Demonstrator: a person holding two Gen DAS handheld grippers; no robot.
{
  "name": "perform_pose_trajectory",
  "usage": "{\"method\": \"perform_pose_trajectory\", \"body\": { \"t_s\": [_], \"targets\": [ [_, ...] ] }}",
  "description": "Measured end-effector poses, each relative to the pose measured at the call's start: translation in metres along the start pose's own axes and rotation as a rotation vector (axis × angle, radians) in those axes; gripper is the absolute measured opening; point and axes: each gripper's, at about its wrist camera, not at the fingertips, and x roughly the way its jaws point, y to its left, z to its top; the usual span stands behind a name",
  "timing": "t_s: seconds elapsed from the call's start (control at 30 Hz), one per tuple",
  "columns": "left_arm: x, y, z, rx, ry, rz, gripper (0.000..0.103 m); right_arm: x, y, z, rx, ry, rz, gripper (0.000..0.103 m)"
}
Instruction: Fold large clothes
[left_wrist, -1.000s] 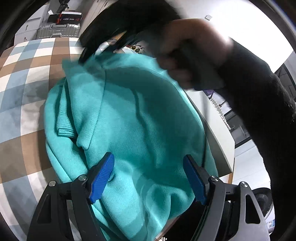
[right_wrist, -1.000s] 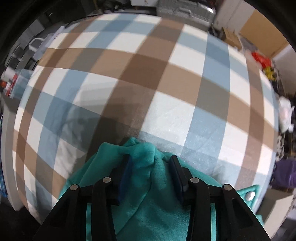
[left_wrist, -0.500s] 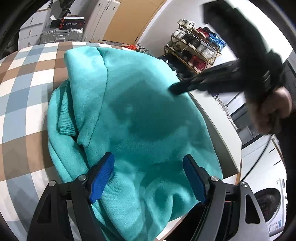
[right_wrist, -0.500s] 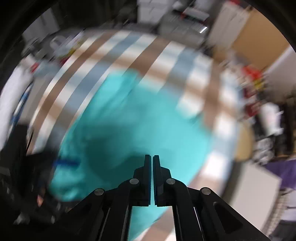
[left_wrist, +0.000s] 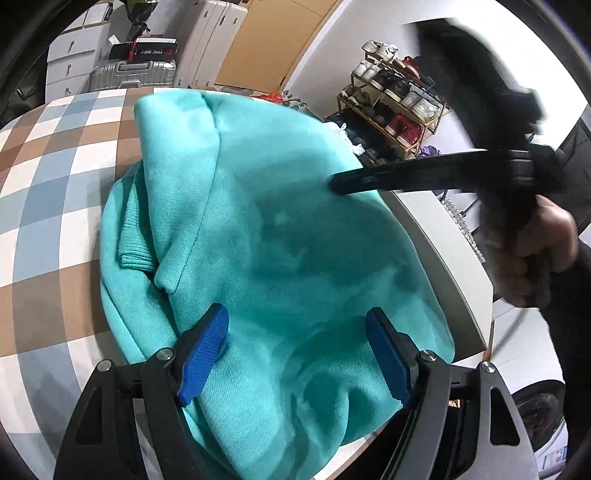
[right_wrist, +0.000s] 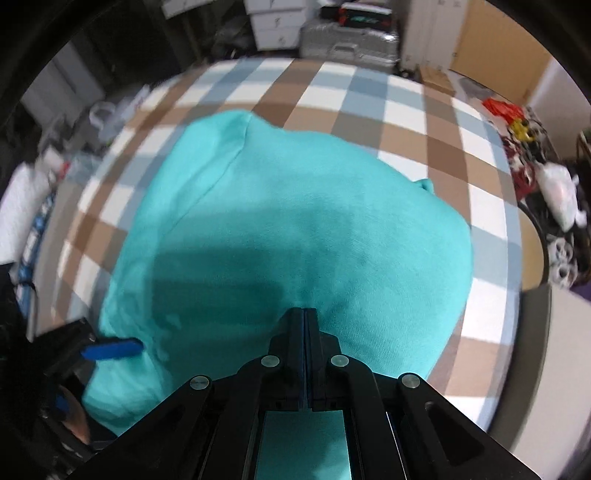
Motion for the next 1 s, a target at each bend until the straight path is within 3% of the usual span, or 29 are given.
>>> {"method": "perform_pose_trajectory", "body": {
  "t_s": [0.13,0.2,0.27,0.4,0.43,0.47,0.53,0.6,0.77,0.93,1.0],
  "targets": [
    [0.001,-0.005,-0.001,0.011,-0.009,0.025,0.072,-0.050,0.007,-0.033,0.008,-0.060,0.169,0.011],
    [0.000,-0.004,-0.001,0.014,-0.007,0.025,0.072,-0.065,0.022,-0.056,-0.033,-0.051,0.183,0.020],
    [-0.001,-0.004,0.000,0.009,-0.003,0.023,0.072,-0.068,0.034,-0.076,-0.074,-0.029,0.251,0.020],
    [0.002,-0.001,0.001,-0.017,0.003,0.025,0.072,-0.031,0.034,-0.109,-0.038,0.064,0.284,0.014],
    [0.003,-0.001,0.001,-0.017,0.005,0.032,0.072,-0.022,0.029,-0.111,-0.007,0.066,0.289,0.011],
    [0.003,-0.001,0.000,-0.014,0.006,0.036,0.072,-0.010,0.022,-0.112,0.057,0.077,0.304,0.000],
    [0.002,0.000,0.000,-0.013,0.006,0.033,0.073,0.007,0.010,-0.110,0.165,0.095,0.392,0.000],
    [0.000,0.000,0.000,-0.008,0.011,0.034,0.073,0.013,0.014,-0.108,0.146,0.077,0.398,0.000],
    [-0.023,-0.002,-0.006,-0.016,0.001,0.001,0.073,0.014,0.039,-0.104,0.107,0.039,0.297,0.000],
    [-0.031,0.000,-0.027,0.022,0.024,-0.073,0.073,0.017,0.032,-0.112,0.185,-0.018,0.370,0.000],
    [-0.028,-0.006,-0.031,0.073,0.027,-0.049,0.073,0.017,0.031,-0.114,0.196,-0.044,0.381,0.000]
  ]
}}
